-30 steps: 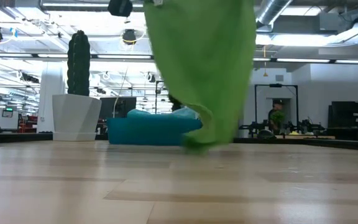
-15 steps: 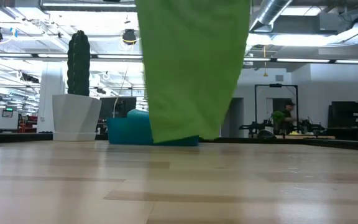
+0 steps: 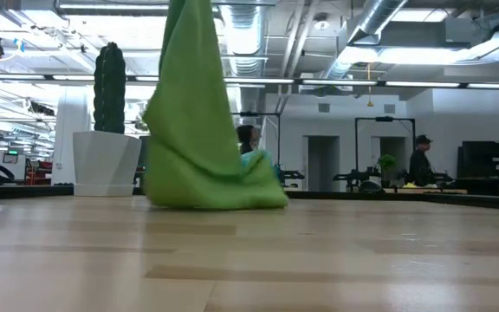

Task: Fold microfiber towels
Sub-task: Fold the green towel

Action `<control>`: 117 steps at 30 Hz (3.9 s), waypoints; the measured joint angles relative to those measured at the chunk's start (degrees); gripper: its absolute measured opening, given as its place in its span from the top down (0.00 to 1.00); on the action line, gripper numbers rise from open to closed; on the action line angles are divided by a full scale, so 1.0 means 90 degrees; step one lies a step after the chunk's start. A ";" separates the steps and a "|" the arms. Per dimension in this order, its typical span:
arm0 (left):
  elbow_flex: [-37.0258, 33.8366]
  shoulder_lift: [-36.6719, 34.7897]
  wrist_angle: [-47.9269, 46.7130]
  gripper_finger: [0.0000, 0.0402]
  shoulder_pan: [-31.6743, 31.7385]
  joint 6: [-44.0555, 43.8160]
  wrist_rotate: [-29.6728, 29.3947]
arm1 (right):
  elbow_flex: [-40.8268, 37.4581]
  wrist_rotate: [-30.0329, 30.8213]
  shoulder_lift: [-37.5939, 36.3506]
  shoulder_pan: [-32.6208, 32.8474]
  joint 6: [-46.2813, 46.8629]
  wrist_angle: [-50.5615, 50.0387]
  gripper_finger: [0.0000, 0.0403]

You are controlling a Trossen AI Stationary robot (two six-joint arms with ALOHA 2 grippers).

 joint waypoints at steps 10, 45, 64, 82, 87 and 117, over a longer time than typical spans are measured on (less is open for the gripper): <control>-0.0029 0.0080 0.0082 1.00 0.0191 0.0156 0.0051 | -0.0014 0.0725 0.2459 -0.0277 -0.1948 0.1581 0.62; -0.0026 0.0083 -0.0513 1.00 0.0374 0.0613 0.0295 | -0.0530 -0.3174 0.2554 -0.2651 -0.5103 0.3678 0.38; -0.0024 0.0080 -0.0494 1.00 0.0374 0.0231 0.0347 | -0.4310 -0.4782 0.1493 -0.3733 -0.5639 0.8668 0.38; -0.0024 0.0080 -0.0472 1.00 0.0374 -0.0091 0.0346 | -0.4320 -0.6236 0.2425 -0.4201 -0.6195 0.9729 0.39; -0.0024 0.0080 -0.0472 1.00 0.0374 -0.0188 0.0346 | -0.4321 -0.6402 0.2539 -0.4197 -0.6223 0.9716 0.46; -0.0024 0.0080 -0.0472 1.00 0.0376 -0.0409 0.0345 | -0.4323 -0.6988 0.2293 -0.4592 -0.7039 0.9692 0.36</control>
